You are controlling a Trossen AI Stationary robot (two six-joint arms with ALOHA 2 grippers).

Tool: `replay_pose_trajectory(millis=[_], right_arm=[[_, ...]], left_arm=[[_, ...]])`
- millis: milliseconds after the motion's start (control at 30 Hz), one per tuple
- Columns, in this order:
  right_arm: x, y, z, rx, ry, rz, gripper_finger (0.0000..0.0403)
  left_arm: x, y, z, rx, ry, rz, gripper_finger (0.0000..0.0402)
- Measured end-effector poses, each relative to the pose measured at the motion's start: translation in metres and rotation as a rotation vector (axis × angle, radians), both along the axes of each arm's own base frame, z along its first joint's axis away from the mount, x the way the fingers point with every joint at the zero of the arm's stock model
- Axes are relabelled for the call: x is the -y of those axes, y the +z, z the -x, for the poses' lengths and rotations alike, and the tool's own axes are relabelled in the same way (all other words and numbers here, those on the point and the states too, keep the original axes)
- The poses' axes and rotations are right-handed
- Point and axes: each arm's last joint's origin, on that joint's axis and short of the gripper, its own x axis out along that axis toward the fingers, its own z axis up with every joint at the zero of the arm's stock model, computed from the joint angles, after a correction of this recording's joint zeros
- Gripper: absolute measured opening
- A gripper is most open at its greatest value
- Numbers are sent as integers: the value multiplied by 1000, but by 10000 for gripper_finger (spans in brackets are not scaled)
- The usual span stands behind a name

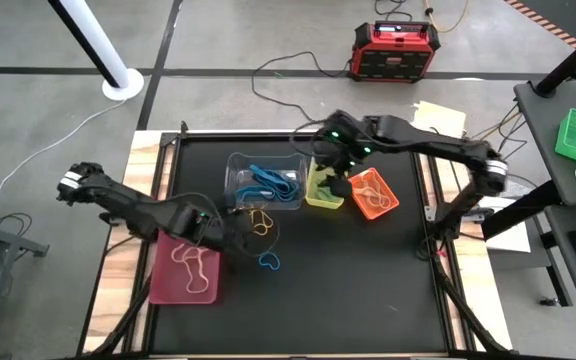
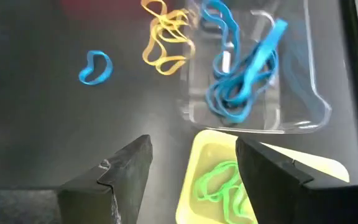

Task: Sort rubber bands into baskets
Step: Put the yellow rubber band into the orange bin

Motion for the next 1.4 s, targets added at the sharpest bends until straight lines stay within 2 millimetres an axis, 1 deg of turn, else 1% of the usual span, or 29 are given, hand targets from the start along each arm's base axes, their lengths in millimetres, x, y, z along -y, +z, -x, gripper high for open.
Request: replay_pose_trajectory(millis=[100,200,300,467,533,633,767,900,1067,1233,1400], right_arm=[[-16,5,19,52,-1,-7,224],[-31,5,34,112,11,-3,224],[-43,3,44,170,13,32,224],[-57,-6,58,190,-28,43,224],[-61,-11,61,208,-32,31,224],[-66,-24,62,191,-43,2,224],[-68,-39,63,171,-62,-22,224],[-68,-48,62,175,-68,-24,224],[-67,-49,60,206,-65,-19,224],[-67,-47,59,220,-59,-14,224],[-67,-46,59,223,-57,-13,224]], left_arm=[[-10,-21,-5,1,-25,72,118],[-10,-41,-7,34,-48,97,118],[-10,-59,-5,40,-48,113,118],[-11,-77,-3,25,-15,138,118],[-11,-82,-2,12,-11,135,119],[-12,-87,-1,-2,-13,129,128],[-14,-94,1,-20,2,103,149],[-16,-102,-1,-46,22,62,167],[-20,-119,-4,-122,30,-1,170],[-33,-130,-8,-169,90,-35,160],[-44,-142,-7,-231,112,-55,150]])
